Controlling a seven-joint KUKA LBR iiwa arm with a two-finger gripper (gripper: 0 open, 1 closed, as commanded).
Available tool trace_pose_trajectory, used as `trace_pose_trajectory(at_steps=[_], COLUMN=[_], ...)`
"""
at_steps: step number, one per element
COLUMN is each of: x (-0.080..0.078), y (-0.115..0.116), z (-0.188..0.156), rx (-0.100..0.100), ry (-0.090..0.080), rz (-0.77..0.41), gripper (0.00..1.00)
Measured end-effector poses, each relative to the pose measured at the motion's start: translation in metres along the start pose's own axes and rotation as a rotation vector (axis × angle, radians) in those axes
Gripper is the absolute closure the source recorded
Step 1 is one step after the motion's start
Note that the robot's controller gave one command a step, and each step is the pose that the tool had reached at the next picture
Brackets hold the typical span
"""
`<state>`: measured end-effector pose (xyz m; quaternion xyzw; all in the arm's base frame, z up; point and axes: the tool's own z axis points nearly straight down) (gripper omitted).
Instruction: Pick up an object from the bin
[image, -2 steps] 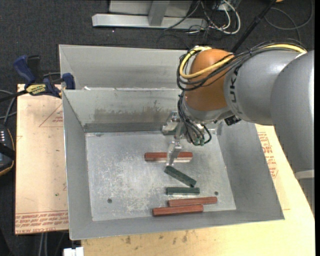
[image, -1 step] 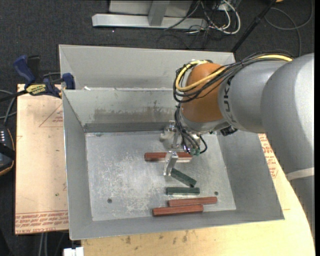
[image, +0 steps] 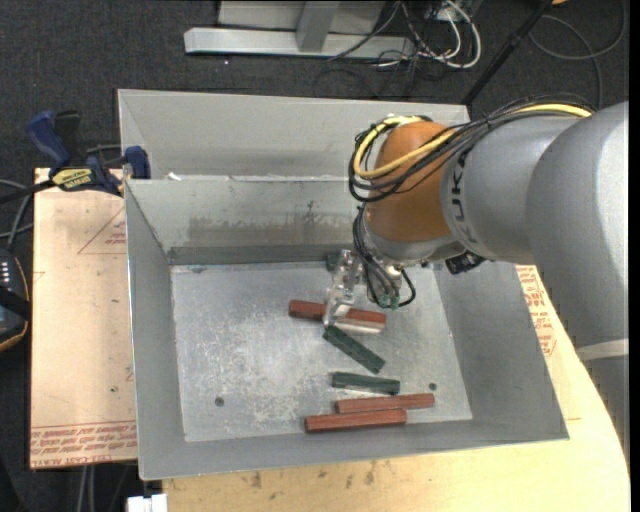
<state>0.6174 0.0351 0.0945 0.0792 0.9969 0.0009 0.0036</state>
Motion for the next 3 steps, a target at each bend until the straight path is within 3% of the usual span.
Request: trace_pose_trajectory(at_steps=[3], x=[0.004], y=[0.0], z=[-0.013], rx=[0.002], ry=[0.011], rz=[0.014], gripper=[1.0])
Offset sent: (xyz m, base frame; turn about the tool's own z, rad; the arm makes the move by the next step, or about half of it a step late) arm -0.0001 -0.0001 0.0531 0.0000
